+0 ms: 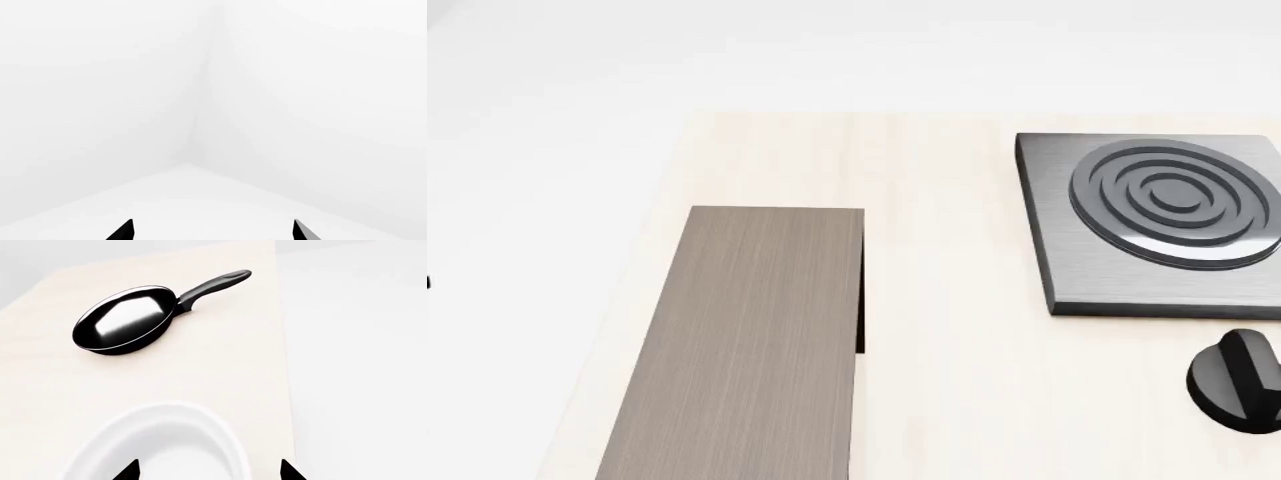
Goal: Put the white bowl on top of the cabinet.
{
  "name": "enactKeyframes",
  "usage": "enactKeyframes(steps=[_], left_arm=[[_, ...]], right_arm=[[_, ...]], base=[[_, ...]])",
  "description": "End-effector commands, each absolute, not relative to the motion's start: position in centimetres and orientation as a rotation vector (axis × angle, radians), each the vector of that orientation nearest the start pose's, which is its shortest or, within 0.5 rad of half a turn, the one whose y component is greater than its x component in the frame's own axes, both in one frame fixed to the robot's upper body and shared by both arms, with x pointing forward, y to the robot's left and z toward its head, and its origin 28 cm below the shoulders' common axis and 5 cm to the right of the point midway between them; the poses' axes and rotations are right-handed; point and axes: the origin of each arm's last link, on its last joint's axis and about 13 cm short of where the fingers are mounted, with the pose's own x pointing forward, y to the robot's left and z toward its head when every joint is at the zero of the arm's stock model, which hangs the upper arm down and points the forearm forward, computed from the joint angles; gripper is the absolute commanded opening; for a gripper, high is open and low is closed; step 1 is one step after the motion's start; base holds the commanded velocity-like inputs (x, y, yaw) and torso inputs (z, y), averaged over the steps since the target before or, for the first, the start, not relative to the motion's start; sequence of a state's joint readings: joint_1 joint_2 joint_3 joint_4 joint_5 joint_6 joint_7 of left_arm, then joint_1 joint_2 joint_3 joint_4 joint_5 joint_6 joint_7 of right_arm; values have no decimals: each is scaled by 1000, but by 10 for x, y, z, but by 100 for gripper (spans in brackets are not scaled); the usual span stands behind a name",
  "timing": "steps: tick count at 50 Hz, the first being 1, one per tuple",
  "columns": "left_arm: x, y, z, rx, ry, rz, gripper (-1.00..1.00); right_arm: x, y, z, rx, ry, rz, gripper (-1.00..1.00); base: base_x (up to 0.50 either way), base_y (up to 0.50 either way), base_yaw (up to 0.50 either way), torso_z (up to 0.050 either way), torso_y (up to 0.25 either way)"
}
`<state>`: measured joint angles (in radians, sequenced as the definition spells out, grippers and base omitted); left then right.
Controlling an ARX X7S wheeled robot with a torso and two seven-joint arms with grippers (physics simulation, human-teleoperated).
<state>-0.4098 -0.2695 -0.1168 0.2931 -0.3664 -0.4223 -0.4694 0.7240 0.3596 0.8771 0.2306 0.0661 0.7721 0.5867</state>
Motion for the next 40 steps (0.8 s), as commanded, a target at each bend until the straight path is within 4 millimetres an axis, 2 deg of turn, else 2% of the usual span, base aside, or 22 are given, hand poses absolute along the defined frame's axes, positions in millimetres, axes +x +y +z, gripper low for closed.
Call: enactKeyframes(steps=[1, 19, 29, 40], left_arm=[[279, 275, 156, -149, -277, 451, 100], [279, 275, 155, -148, -277, 453, 100], [278, 275, 155, -146, -278, 452, 100], [278, 274, 155, -145, -277, 452, 100]], right_arm=[[267, -330, 130, 455, 245, -1359, 100], [273, -335, 118, 454, 298, -1379, 100], [277, -338, 103, 449, 339, -1383, 100], [279, -338, 99, 452, 362, -1377, 100]], base=[[0, 0, 0, 0, 0], [0, 0, 0, 0, 0], [0, 0, 0, 0, 0], [0, 0, 0, 0, 0]])
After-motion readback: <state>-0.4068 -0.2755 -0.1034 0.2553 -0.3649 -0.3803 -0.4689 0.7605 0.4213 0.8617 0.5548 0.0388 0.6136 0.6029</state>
